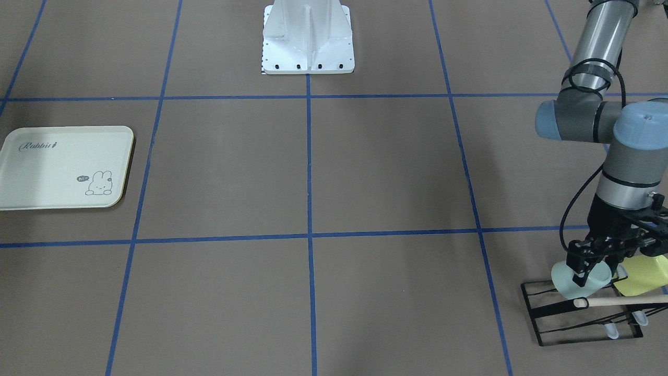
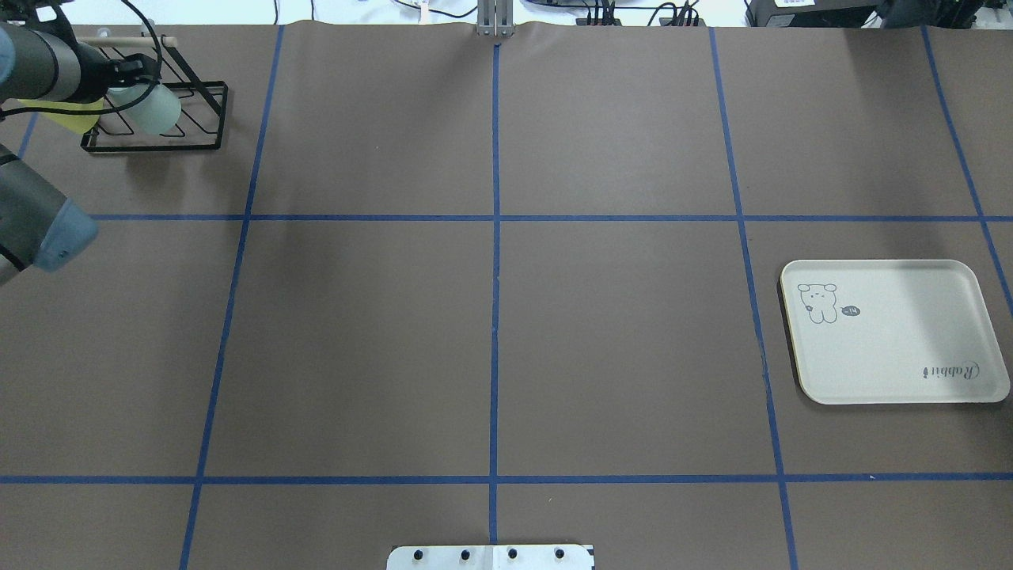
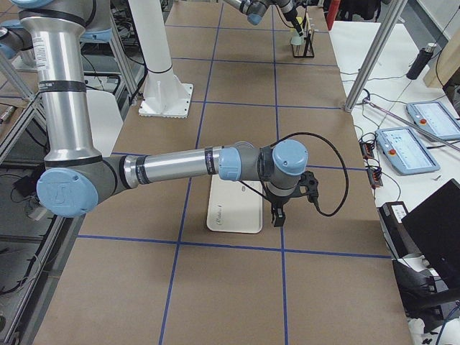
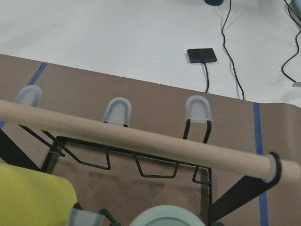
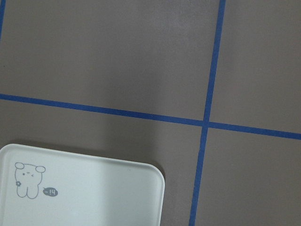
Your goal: Left arm grabs green cup and hands to right arm on tray
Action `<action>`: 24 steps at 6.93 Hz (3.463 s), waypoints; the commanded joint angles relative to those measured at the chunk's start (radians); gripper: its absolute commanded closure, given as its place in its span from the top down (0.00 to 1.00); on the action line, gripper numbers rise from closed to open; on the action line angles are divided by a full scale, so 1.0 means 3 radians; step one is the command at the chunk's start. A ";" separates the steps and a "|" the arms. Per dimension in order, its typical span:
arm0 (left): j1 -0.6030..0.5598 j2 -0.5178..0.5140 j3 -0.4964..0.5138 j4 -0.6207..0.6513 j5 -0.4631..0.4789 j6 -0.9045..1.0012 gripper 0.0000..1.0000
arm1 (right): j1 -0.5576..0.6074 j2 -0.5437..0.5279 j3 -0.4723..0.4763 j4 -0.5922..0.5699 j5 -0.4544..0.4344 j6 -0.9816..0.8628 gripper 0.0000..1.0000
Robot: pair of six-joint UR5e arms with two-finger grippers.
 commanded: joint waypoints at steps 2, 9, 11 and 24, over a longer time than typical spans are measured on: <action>-0.0084 0.0003 -0.0092 0.0010 -0.0034 0.0029 0.27 | 0.0000 0.0000 0.0000 0.0000 0.0005 0.0000 1.00; -0.0252 0.0351 -0.1194 0.0671 -0.0198 0.0035 0.26 | -0.0142 0.0051 0.0026 0.0005 -0.0077 0.0000 1.00; -0.0334 0.0310 -0.1416 0.1006 -0.0198 0.0187 0.26 | -0.0361 0.0092 -0.0020 0.0894 -0.0280 0.0705 1.00; 0.0283 -0.0344 -0.2030 0.0478 -0.1916 -0.4149 0.27 | -0.2698 0.0878 -0.0076 0.5839 -0.1279 0.6555 1.00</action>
